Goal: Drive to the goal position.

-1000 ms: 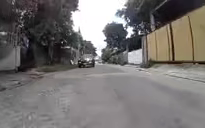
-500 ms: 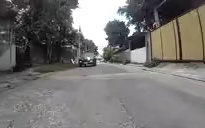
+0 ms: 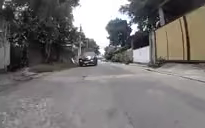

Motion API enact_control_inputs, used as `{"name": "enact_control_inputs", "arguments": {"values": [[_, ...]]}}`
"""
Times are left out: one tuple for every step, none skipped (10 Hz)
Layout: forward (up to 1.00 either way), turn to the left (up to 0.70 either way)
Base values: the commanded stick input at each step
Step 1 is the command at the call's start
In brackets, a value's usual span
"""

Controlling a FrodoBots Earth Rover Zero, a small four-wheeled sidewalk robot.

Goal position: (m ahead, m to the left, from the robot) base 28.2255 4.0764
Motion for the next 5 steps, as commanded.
{"name": "enact_control_inputs", "arguments": {"values": [[1.0,-0.01],[1.0,0.04],[1.0,0.04],[1.0,0.04],[1.0,0.04]]}}
